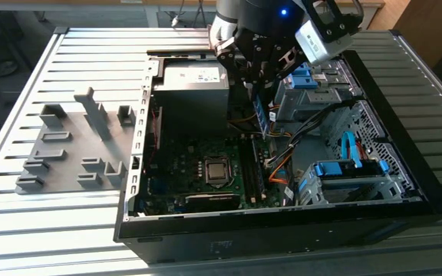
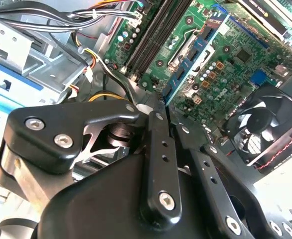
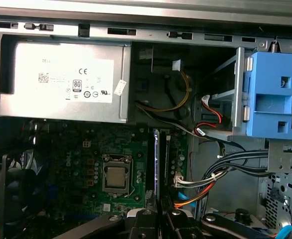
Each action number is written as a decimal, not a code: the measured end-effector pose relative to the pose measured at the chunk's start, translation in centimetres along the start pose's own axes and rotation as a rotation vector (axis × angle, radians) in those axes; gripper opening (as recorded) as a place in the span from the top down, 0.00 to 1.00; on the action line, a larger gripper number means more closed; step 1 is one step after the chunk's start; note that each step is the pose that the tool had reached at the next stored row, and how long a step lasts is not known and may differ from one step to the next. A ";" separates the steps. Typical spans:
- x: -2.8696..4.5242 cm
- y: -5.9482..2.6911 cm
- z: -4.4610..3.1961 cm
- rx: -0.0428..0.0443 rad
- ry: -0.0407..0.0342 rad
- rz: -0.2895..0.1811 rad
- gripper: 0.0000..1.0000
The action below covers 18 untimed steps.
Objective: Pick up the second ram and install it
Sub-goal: 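Insert the second ram into the second slot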
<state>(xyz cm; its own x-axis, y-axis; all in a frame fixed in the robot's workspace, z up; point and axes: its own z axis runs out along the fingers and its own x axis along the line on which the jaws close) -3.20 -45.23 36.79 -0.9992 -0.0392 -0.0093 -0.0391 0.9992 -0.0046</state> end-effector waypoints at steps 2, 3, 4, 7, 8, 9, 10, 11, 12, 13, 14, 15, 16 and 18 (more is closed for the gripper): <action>0.00 0.00 0.03 -0.0001 -0.0001 0.000 0.86; 0.00 -0.02 0.07 -0.0004 -0.0002 0.000 0.86; 0.00 -0.05 0.12 -0.0002 -0.0001 0.000 0.86; -0.01 -0.12 0.36 -0.0002 -0.0001 0.001 0.86; -0.02 -0.12 0.46 -0.0002 -0.0001 0.001 0.86; -0.03 -0.13 0.55 -0.0001 -0.0001 0.002 0.86; -0.04 -0.13 0.65 -0.0001 -0.0001 0.002 0.86; -0.05 -0.13 0.75 0.0000 0.0000 0.002 0.86; -0.06 -0.14 0.84 0.0000 0.0000 0.003 0.86; -0.07 -0.14 0.92 0.0000 0.0000 0.003 0.86; -0.08 -0.14 0.99 0.0001 0.0000 0.003 0.86; -0.09 -0.14 1.05 0.0001 0.0000 0.004 0.86; -0.10 -0.15 1.11 0.0000 0.0000 0.004 0.86; -0.11 -0.15 1.24 -0.0001 0.0000 0.005 0.86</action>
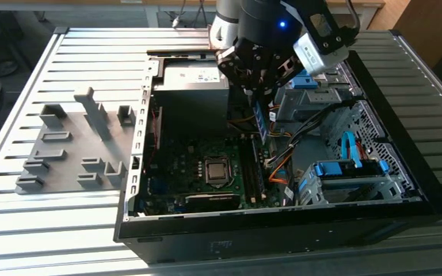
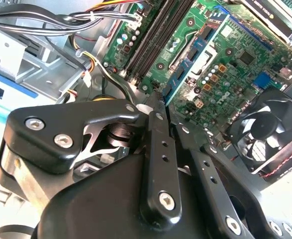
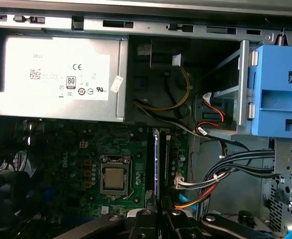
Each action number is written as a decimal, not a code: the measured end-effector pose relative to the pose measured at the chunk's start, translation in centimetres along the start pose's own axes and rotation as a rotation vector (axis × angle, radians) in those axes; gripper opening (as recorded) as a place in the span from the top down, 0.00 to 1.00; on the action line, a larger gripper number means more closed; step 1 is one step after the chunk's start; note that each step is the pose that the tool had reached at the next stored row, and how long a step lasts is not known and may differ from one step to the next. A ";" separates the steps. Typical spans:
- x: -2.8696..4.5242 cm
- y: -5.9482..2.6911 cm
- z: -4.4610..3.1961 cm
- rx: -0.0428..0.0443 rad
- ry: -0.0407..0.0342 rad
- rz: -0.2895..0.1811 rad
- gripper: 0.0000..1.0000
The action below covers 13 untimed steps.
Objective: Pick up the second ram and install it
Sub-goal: 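Insert the second ram into the second slot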
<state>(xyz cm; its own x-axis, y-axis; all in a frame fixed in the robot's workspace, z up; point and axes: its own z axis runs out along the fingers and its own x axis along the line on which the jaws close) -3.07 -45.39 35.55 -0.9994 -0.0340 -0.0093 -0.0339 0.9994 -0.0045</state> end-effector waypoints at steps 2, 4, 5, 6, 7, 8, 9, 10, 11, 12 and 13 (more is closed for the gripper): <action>-0.02 0.00 0.12 0.0001 0.0000 0.001 0.86; -0.03 -0.01 0.24 0.0000 0.0000 0.002 0.86; -0.04 -0.01 0.30 0.0001 0.0000 0.003 0.86; -0.05 -0.01 0.36 0.0001 0.0000 0.003 0.86; -0.05 -0.01 0.41 0.0001 0.0000 0.004 0.86; -0.06 -0.01 0.47 0.0001 0.0000 0.005 0.86; -0.07 -0.01 0.52 0.0001 0.0000 0.005 0.86; -0.08 -0.01 0.57 0.0001 0.0000 0.006 0.86; -0.08 -0.01 0.63 0.0001 0.0000 0.007 0.86; -0.09 -0.01 0.68 0.0001 0.0000 0.007 0.86; -0.10 -0.01 0.73 0.0001 0.0001 0.008 0.86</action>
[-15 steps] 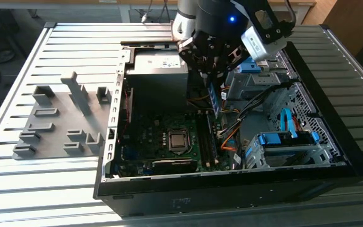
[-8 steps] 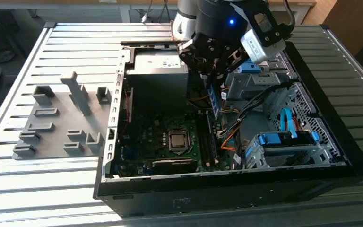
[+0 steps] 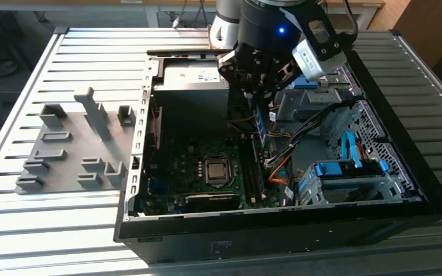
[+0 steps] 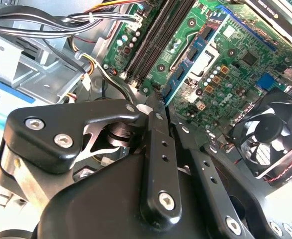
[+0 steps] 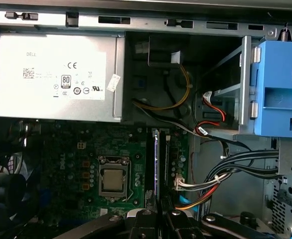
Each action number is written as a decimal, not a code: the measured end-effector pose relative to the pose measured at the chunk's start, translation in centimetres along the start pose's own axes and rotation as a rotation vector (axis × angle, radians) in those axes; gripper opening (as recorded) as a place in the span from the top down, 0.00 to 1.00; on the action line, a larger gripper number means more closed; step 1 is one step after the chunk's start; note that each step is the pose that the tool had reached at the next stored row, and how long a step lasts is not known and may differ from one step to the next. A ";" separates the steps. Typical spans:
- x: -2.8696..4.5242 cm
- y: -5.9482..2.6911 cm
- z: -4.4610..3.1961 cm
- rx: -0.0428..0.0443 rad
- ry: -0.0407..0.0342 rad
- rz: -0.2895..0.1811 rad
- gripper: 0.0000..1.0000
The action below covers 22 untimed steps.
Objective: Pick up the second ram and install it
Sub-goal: 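Insert the second ram into the second slot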
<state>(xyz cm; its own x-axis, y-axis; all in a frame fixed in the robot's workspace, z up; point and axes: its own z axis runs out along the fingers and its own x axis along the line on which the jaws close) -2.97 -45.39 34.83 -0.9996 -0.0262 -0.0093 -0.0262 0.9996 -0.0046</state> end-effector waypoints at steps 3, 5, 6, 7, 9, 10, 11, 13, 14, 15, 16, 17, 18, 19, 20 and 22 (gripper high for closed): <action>-0.03 0.00 0.16 0.0000 0.0000 0.002 0.86; -0.06 0.00 0.27 0.0000 0.0000 0.003 0.86; -0.08 0.00 0.31 0.0001 0.0000 0.003 0.86; -0.10 0.00 0.38 0.0000 0.0000 0.004 0.86; -0.13 -0.01 0.48 0.0000 0.0000 0.005 0.86; -0.14 -0.01 0.53 0.0001 0.0000 0.006 0.86; -0.16 -0.01 0.59 0.0000 0.0000 0.006 0.86; -0.19 -0.01 0.69 0.0001 0.0000 0.008 0.86; -0.21 -0.01 0.72 0.0002 0.0001 0.009 0.86; -0.25 -0.01 0.75 0.0002 0.0001 0.009 0.86; -0.29 -0.02 0.78 0.0001 0.0005 0.010 0.86; -0.34 -0.02 0.81 0.0001 0.0011 0.011 0.86; -0.39 -0.02 0.85 0.0001 0.0013 0.012 0.86; -0.42 -0.02 0.90 -0.0001 0.0013 0.013 0.86; -0.43 -0.03 0.95 0.0000 0.0014 0.014 0.86; -0.46 -0.02 1.08 0.0000 0.0014 0.017 0.86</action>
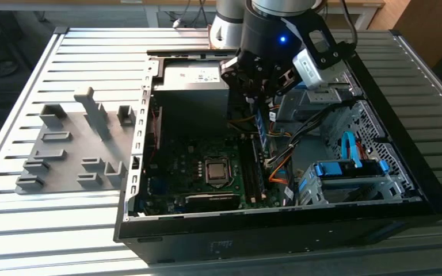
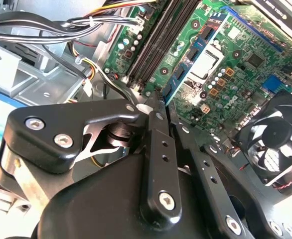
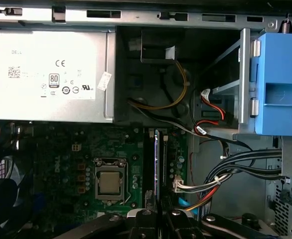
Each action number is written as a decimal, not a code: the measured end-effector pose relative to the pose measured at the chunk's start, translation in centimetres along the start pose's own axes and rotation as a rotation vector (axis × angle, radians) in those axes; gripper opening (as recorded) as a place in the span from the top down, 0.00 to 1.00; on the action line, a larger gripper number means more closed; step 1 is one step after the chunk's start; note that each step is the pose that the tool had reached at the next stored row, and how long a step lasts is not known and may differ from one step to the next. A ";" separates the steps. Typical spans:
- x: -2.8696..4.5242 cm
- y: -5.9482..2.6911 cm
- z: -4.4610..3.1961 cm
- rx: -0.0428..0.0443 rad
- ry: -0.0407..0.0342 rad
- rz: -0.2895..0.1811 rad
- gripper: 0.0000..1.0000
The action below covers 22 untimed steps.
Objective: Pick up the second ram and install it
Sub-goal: 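Insert the second ram into the second slot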
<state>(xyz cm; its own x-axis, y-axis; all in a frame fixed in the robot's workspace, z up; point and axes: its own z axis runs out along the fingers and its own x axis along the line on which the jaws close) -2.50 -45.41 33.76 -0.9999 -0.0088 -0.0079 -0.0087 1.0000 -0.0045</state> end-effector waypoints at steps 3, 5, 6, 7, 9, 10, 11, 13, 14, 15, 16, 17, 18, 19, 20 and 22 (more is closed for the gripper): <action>-0.01 0.00 0.19 0.0001 0.0001 0.011 0.86; -0.02 0.00 0.32 0.0003 0.0001 0.018 0.86; -0.02 0.00 0.40 0.0002 0.0001 0.021 0.86; -0.03 0.00 0.48 0.0002 0.0001 0.023 0.86; -0.03 0.00 0.68 0.0002 0.0001 0.025 0.86; -0.03 0.00 0.80 0.0002 0.0001 0.025 0.86; -0.03 0.00 0.92 0.0002 0.0001 0.025 0.86; -0.03 0.00 1.16 0.0003 0.0002 0.025 0.86; -0.03 0.00 1.25 0.0003 0.0002 0.025 0.86; -0.03 0.00 1.34 0.0003 0.0002 0.025 0.86; -0.03 0.00 1.42 0.0002 0.0002 0.025 0.86; -0.03 0.00 1.50 0.0003 0.0001 0.025 0.86; -0.03 0.00 1.58 0.0002 0.0001 0.025 0.86; -0.03 0.00 1.65 0.0003 0.0002 0.025 0.86; -0.03 0.00 1.73 0.0002 0.0002 0.025 0.86; -0.03 0.00 1.83 0.0004 0.0002 0.025 0.86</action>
<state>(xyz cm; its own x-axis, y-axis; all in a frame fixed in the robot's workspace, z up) -2.46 -45.42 31.93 -0.9998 0.0166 -0.0079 0.0166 0.9999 -0.0047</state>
